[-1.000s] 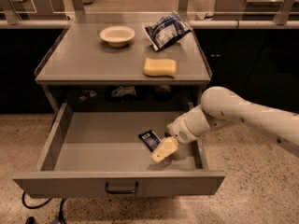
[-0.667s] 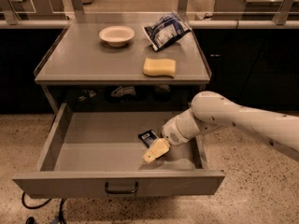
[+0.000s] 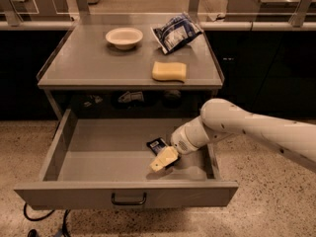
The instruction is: Pick rxbar blueberry from top drawer and place on counter
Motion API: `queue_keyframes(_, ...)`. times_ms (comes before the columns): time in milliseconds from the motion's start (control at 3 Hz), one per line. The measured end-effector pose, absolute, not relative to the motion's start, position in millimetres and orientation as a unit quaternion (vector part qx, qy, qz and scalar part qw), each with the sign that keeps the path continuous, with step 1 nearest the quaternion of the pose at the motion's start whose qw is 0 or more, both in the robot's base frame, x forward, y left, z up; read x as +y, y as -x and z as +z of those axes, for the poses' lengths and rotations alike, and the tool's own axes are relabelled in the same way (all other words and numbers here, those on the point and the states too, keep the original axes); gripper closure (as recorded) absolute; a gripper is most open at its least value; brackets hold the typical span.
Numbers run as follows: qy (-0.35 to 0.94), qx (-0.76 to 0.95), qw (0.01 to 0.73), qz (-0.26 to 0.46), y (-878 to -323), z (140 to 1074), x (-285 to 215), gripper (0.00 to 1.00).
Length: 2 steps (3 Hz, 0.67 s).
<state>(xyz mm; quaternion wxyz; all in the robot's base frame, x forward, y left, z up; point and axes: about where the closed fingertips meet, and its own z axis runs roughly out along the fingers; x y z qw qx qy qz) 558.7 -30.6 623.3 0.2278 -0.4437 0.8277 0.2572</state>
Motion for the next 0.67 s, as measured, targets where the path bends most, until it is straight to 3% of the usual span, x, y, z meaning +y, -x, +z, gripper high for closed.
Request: queue_keyframes(667, 0.395, 0.851, 0.257, 0.230, -577, 588, -27, 0.00)
